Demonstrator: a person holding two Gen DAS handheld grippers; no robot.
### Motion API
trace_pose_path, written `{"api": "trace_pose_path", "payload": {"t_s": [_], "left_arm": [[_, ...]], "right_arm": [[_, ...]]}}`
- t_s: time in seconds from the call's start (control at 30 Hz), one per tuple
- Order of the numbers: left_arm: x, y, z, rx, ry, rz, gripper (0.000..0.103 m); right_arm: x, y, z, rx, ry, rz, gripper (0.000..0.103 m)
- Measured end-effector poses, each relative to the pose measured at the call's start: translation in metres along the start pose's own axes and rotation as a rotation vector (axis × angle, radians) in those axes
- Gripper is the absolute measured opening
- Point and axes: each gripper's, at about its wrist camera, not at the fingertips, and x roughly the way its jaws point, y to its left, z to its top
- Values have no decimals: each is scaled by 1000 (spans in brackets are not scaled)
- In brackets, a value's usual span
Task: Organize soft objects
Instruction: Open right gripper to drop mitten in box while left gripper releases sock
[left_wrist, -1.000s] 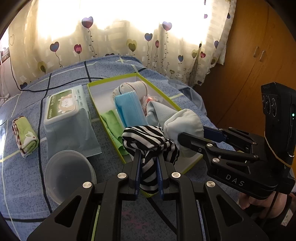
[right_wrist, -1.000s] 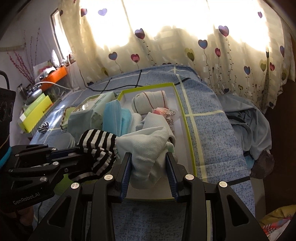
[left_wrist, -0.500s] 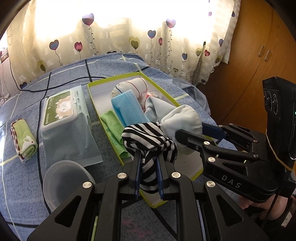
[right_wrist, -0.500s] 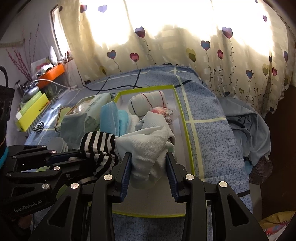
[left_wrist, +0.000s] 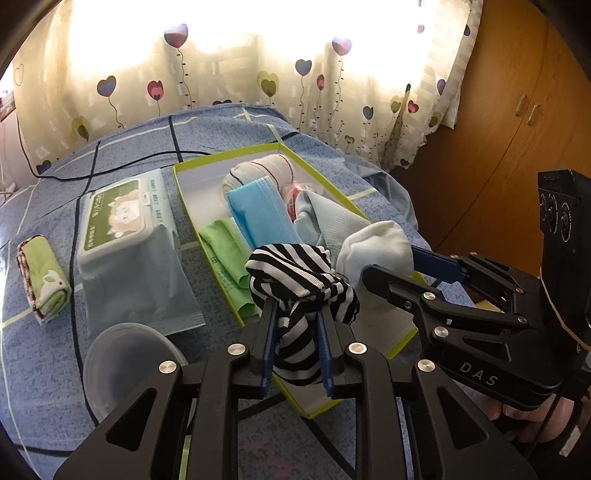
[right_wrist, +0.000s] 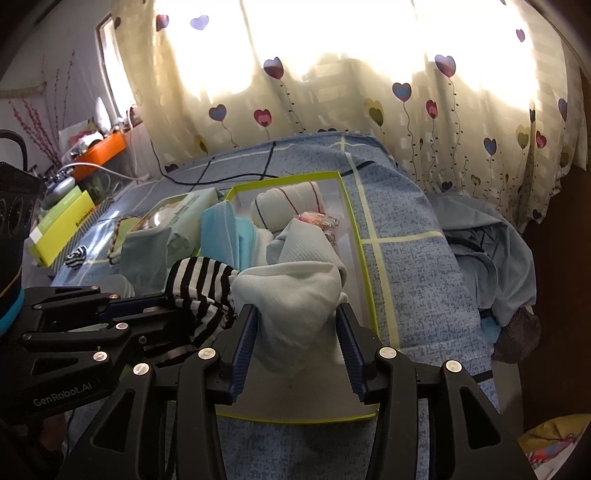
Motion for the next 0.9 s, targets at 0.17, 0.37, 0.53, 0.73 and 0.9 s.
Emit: {"api": "trace_pose_path", "payload": {"t_s": [0.17,0.37,0.53,0.73,0.9], "left_arm": [[-8,0,0,6,-23,-2,23],[-15,-2,-1,27,-43,-16,55],[-19,-2,-1,28,-50,-14,55],[-26,0,-3,28,-60,-16,55],[-36,1,-4,24,-84,-30,55]], "right_arm": [[-6,2,1,1,-18,-6,52],[-12,6,2,-3,-33,-12,56],[-16,7,2,-3,-38,-18,56],[-23,9,3,-1,-51,-23,56],[-31,13,3,-1,-62,-24,56]]}}
